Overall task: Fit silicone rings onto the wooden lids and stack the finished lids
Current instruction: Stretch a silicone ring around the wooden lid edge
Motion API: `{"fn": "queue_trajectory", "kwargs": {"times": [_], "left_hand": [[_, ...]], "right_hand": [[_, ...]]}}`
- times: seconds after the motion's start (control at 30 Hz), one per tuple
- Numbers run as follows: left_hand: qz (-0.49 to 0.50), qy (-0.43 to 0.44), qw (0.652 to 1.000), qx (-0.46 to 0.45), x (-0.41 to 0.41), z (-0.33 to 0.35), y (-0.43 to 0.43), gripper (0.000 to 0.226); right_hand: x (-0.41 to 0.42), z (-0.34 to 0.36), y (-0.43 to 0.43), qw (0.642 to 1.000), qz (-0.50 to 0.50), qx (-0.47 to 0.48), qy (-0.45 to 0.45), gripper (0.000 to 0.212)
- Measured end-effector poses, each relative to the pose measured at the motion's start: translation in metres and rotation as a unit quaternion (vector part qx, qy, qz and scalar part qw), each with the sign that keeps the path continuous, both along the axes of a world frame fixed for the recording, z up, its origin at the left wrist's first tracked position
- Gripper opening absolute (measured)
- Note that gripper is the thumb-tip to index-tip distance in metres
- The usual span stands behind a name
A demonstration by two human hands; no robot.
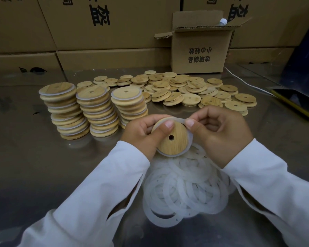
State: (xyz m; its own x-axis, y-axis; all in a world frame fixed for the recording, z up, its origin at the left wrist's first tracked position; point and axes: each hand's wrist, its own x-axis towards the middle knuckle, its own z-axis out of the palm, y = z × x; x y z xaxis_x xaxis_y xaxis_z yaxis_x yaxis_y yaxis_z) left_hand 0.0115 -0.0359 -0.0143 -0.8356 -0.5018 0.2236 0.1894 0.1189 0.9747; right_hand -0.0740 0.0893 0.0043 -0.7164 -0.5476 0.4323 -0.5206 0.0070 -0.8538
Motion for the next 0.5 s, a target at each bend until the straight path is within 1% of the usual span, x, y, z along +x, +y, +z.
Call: {"fn": "queue_trajectory", "kwargs": {"times": [0.07, 0.13, 0.3, 0.4, 0.5], "left_hand": [[-0.013, 0.002, 0.998, 0.065, -0.0008, 0.0015, -0.0007, 0.02], [-0.019, 0.008, 0.995, 0.095, -0.001, 0.0032, -0.0023, 0.021], [-0.017, 0.012, 0.997, 0.076, -0.0001, 0.0048, -0.0042, 0.021], [0.012, 0.008, 0.998, 0.067, 0.0002, 0.0041, -0.0042, 0.02], [0.045, 0.008, 0.995, 0.087, -0.0006, 0.0037, -0.0044, 0.014]], "right_hand": [[0.001, 0.0023, -0.0008, 1.0, 0.016, -0.007, -0.009, 0.021], [0.0024, 0.0037, -0.002, 0.999, 0.029, -0.018, -0.016, 0.022], [0.0009, 0.0019, -0.0014, 0.999, 0.037, -0.004, 0.009, 0.02], [-0.0003, -0.0008, -0.0007, 0.999, 0.047, -0.006, -0.005, 0.019], [0.0003, -0.0041, -0.0011, 0.998, 0.048, -0.015, -0.022, 0.019]]}}
